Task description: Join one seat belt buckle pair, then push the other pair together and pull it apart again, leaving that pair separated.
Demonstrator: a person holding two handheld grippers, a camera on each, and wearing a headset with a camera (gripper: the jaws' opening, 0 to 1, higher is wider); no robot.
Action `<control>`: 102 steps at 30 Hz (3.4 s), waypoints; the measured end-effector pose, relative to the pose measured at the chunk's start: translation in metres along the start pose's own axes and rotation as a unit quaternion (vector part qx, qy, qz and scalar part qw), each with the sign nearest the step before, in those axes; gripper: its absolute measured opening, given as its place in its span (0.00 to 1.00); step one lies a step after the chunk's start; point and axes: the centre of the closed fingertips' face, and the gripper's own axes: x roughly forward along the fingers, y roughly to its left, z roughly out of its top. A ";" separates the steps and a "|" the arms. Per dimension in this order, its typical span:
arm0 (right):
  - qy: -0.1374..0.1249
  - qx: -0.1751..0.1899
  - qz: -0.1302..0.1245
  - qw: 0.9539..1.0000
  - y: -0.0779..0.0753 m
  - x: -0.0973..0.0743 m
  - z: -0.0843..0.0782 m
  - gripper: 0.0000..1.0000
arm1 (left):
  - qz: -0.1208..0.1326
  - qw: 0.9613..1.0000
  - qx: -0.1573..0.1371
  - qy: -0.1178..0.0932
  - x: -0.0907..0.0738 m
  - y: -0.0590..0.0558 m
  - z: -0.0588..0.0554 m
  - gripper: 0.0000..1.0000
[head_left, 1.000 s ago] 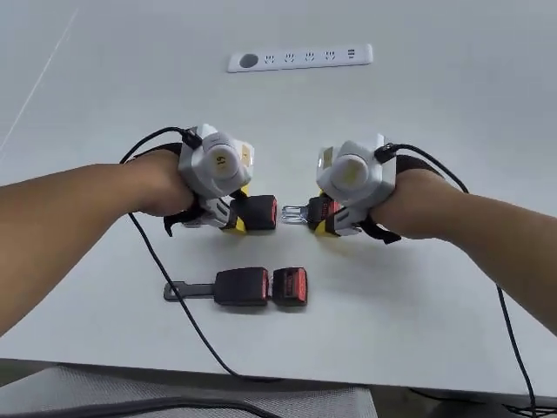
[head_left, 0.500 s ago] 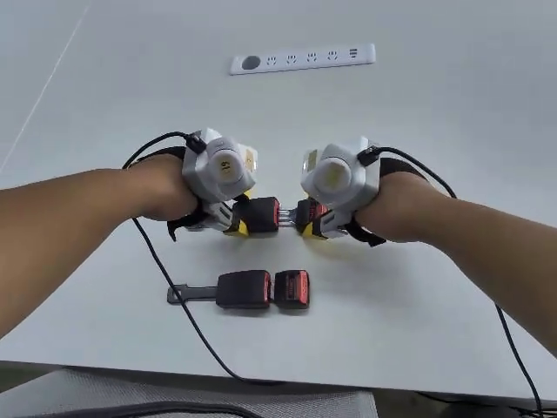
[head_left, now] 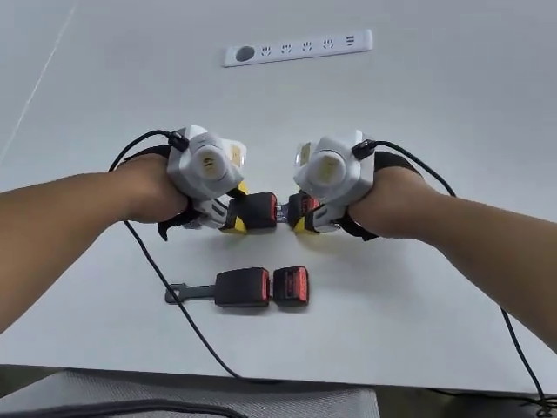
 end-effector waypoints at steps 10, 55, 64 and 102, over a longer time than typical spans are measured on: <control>0.009 -0.012 -0.004 1.000 0.000 0.007 0.009 0.33 | -0.003 1.000 0.001 0.009 0.001 0.000 0.001 0.32; 0.069 0.049 -0.059 0.995 -0.001 -0.100 -0.118 0.36 | 0.004 1.000 -0.004 0.012 -0.001 -0.001 0.000 0.33; 0.088 0.050 -0.081 0.992 -0.004 -0.122 -0.139 0.39 | 0.006 1.000 -0.003 0.017 -0.001 -0.002 0.002 0.33; -0.061 0.208 -0.209 0.954 0.105 -0.200 -0.122 0.98 | 0.214 0.937 -0.228 -0.154 -0.110 -0.128 -0.063 0.96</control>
